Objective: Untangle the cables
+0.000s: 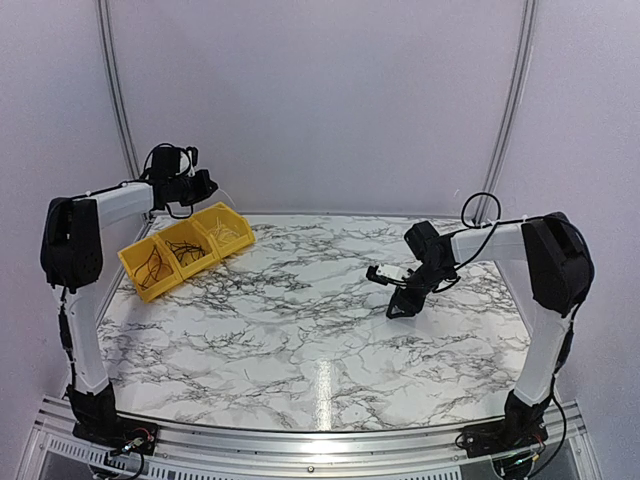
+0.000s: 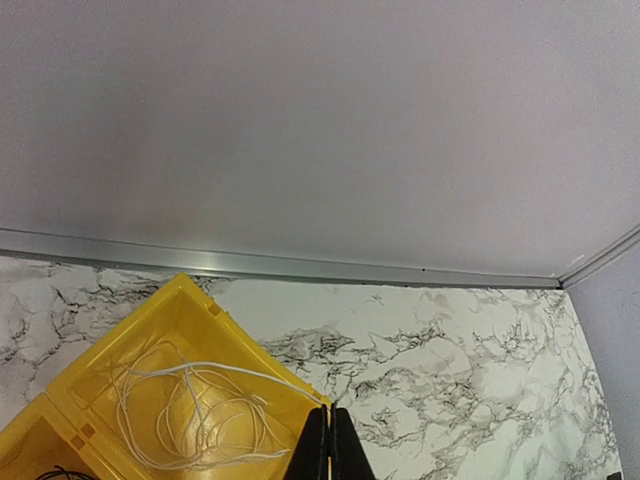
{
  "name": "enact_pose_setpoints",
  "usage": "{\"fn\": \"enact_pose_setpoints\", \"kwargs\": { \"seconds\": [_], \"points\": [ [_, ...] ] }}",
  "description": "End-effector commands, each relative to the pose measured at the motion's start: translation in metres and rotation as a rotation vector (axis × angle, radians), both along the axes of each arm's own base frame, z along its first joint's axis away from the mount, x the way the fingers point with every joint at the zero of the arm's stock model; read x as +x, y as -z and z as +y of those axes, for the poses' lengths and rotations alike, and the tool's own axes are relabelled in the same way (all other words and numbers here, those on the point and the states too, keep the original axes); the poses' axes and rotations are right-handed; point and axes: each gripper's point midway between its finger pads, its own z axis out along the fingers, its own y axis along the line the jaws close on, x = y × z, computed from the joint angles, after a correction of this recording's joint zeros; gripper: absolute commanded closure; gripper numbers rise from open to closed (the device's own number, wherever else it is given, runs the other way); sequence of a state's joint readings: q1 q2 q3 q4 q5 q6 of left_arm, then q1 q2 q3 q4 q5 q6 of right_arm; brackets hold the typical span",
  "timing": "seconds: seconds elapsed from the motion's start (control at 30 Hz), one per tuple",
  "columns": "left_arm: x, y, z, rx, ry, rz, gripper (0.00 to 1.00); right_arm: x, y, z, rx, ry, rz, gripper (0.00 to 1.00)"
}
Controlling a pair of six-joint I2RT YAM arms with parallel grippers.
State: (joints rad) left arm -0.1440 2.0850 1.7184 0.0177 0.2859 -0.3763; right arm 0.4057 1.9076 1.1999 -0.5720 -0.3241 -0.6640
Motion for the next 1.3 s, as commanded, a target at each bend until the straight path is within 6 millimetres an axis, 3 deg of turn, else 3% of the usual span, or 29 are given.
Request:
{"fn": "enact_pose_setpoints", "kwargs": {
  "seconds": [0.0, 0.37, 0.7, 0.9, 1.27],
  "points": [
    [-0.002, 0.017, -0.008, 0.03, -0.014, 0.021, 1.0, -0.011, 0.015, -0.005, -0.045, -0.012, 0.06, 0.56],
    [-0.033, 0.063, 0.034, 0.271, -0.133, 0.159, 1.0, -0.015, 0.004, 0.001, -0.032, -0.038, 0.048, 0.56],
    [-0.018, 0.095, 0.022, 0.22, -0.121, 0.221, 0.98, -0.023, 0.005, 0.01, -0.054, -0.074, 0.043, 0.57],
    [-0.018, 0.093, 0.027, 0.243, -0.139, 0.225, 0.85, -0.02, 0.002, 0.009, -0.061, -0.07, 0.022, 0.57],
    [-0.021, 0.064, 0.049, 0.359, -0.2, 0.172, 0.63, -0.021, 0.003, 0.009, -0.064, -0.074, 0.027, 0.56]
  ]
}}
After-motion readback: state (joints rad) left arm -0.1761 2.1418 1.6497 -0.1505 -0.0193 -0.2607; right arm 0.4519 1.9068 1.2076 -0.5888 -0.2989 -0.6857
